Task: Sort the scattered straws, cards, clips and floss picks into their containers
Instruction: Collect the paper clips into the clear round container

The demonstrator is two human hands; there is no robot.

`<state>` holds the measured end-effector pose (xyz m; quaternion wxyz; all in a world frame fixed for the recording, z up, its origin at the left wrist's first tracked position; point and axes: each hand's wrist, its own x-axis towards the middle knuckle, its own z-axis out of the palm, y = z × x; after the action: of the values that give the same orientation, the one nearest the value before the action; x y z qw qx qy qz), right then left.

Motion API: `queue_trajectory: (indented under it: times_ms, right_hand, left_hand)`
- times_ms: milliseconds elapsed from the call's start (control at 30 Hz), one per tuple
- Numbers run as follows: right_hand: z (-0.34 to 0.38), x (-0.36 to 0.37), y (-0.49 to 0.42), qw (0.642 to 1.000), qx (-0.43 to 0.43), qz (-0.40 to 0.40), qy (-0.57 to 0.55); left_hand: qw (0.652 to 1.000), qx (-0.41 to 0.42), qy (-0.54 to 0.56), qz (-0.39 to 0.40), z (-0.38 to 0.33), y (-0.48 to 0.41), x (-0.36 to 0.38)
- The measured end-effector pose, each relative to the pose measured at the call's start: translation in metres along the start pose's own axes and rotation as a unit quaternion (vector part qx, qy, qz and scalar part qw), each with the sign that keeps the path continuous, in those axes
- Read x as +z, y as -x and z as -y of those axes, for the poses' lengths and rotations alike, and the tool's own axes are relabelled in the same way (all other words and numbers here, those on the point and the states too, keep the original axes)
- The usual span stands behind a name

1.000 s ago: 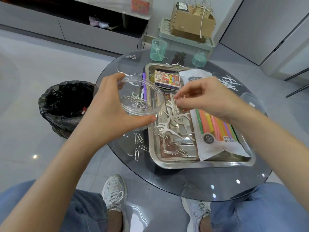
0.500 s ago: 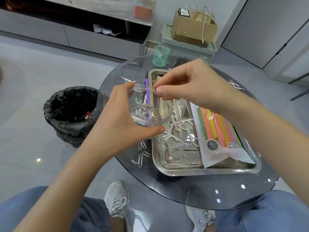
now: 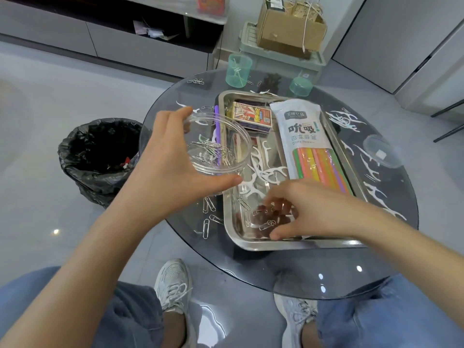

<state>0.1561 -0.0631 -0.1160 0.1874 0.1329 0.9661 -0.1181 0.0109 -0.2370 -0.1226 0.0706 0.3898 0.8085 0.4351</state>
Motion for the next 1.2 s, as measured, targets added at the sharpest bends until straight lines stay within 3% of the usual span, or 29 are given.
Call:
queue_trajectory:
  times_ms: [133,300,367,467,600,767,1200]
  right_hand:
    - [0.001,0.011,-0.005,0.998,-0.018,-0.052,0.007]
    - [0.001,0.011,-0.007,0.988,-0.011,-0.089,-0.123]
    - [-0.004,0.009,-0.005,0.992,0.0,-0.101,-0.081]
    - [-0.007,0.01,-0.001,0.998,0.01,-0.056,-0.021]
    - [0.0,0.013,-0.002,0.991,0.0,-0.018,-0.136]
    - [-0.004,0.01,-0.006,0.99,0.023,-0.069,-0.119]
    - [0.012,0.015,-0.018,0.987,-0.05,-0.113,-0.101]
  left_hand:
    - [1.0,-0.003,-0.006,-0.005,0.001,-0.001,0.001]
    - [1.0,-0.006,-0.003,-0.009,0.003,-0.001,0.002]
    - [1.0,-0.006,-0.002,-0.009,0.003,-0.002,0.002]
    - [1.0,-0.007,-0.006,-0.008,0.003,-0.002,0.002]
    - [1.0,-0.005,-0.009,-0.007,0.0,-0.002,0.002]
    - [1.0,-0.007,-0.008,-0.007,0.002,-0.002,0.0]
    - [1.0,-0.011,-0.017,-0.01,0.001,-0.002,0.001]
